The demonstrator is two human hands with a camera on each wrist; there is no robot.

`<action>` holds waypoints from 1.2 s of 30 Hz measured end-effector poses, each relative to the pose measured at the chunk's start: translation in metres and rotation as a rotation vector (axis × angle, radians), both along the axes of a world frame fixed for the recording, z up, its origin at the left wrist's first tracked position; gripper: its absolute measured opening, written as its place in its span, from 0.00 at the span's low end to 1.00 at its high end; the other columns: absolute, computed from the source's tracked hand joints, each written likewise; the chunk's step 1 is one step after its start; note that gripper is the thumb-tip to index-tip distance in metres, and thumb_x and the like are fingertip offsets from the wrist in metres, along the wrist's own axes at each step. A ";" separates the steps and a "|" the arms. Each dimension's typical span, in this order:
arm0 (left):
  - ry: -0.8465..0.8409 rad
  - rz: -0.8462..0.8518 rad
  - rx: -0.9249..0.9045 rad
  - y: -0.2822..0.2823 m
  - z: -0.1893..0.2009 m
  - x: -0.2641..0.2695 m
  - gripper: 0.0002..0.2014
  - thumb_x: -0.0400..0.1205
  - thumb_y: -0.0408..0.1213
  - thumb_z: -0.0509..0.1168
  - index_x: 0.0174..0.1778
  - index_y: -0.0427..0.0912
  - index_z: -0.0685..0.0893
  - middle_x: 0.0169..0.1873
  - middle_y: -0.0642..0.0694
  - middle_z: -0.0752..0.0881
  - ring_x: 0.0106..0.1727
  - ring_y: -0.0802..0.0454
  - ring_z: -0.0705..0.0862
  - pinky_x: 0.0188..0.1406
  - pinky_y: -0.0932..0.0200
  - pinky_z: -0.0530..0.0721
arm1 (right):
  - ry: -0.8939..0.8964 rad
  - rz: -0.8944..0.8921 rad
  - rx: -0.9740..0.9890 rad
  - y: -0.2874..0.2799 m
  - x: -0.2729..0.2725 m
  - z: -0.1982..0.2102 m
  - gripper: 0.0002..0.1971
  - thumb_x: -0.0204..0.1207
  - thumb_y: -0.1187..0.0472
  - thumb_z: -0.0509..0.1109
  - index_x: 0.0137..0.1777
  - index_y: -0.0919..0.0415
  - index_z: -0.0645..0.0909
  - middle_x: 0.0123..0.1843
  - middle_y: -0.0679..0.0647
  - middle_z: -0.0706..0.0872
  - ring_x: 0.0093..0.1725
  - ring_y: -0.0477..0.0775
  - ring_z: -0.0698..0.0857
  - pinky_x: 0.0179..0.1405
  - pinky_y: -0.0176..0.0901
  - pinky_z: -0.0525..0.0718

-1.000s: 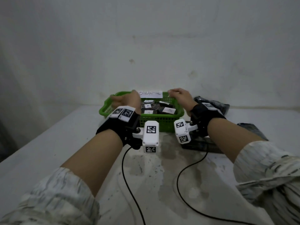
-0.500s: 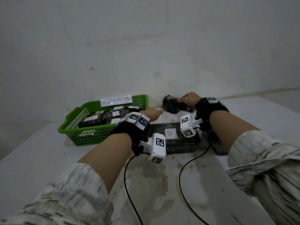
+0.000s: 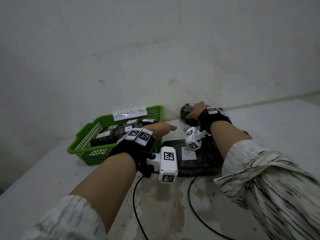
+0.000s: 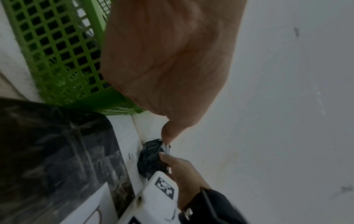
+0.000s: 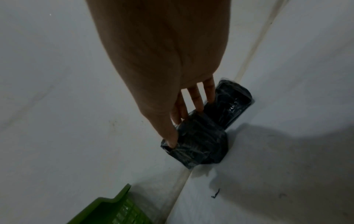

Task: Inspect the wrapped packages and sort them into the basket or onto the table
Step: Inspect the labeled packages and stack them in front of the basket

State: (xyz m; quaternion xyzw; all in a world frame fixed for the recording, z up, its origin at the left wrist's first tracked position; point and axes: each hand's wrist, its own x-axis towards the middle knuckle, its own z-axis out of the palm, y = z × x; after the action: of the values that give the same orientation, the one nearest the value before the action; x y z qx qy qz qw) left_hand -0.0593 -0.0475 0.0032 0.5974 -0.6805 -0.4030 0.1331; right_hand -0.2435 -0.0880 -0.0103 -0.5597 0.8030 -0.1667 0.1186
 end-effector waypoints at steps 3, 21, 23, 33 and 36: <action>0.007 0.032 0.047 0.007 0.001 0.001 0.45 0.80 0.48 0.67 0.84 0.39 0.47 0.83 0.40 0.56 0.82 0.39 0.58 0.80 0.43 0.59 | 0.054 -0.100 -0.040 0.002 -0.003 -0.003 0.30 0.74 0.41 0.67 0.69 0.61 0.73 0.71 0.65 0.71 0.67 0.70 0.76 0.64 0.63 0.73; 0.340 0.045 0.044 0.007 -0.001 0.008 0.30 0.81 0.52 0.62 0.73 0.34 0.74 0.72 0.38 0.76 0.72 0.39 0.76 0.75 0.44 0.72 | -0.778 -0.079 -0.416 0.053 -0.001 0.008 0.13 0.78 0.58 0.68 0.35 0.65 0.80 0.26 0.56 0.82 0.24 0.54 0.82 0.22 0.39 0.78; 0.427 0.067 0.040 -0.011 -0.012 0.009 0.30 0.82 0.53 0.61 0.74 0.35 0.73 0.72 0.36 0.76 0.72 0.38 0.75 0.74 0.43 0.72 | -1.003 -0.043 -0.477 0.070 0.007 0.009 0.09 0.78 0.63 0.68 0.38 0.67 0.81 0.22 0.56 0.83 0.19 0.52 0.84 0.21 0.37 0.83; 0.871 0.125 0.107 0.036 0.023 0.044 0.17 0.86 0.42 0.59 0.67 0.36 0.78 0.56 0.40 0.84 0.45 0.49 0.82 0.45 0.50 0.81 | -1.111 0.330 -0.141 0.135 0.054 0.015 0.10 0.80 0.62 0.63 0.59 0.62 0.78 0.52 0.62 0.83 0.46 0.57 0.89 0.41 0.44 0.84; 0.934 0.132 0.076 0.041 0.024 0.059 0.16 0.85 0.40 0.60 0.67 0.37 0.78 0.59 0.39 0.84 0.53 0.43 0.84 0.53 0.44 0.83 | -1.095 0.356 -0.067 0.143 0.074 0.020 0.15 0.81 0.52 0.65 0.64 0.56 0.79 0.57 0.59 0.83 0.56 0.58 0.85 0.54 0.49 0.83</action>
State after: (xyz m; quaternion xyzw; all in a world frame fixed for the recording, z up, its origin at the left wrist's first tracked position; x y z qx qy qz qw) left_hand 0.0002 -0.0069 0.0270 0.3989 -0.4931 -0.6438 0.4281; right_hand -0.1693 0.0548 0.0092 -0.5218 0.5126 -0.4348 0.5253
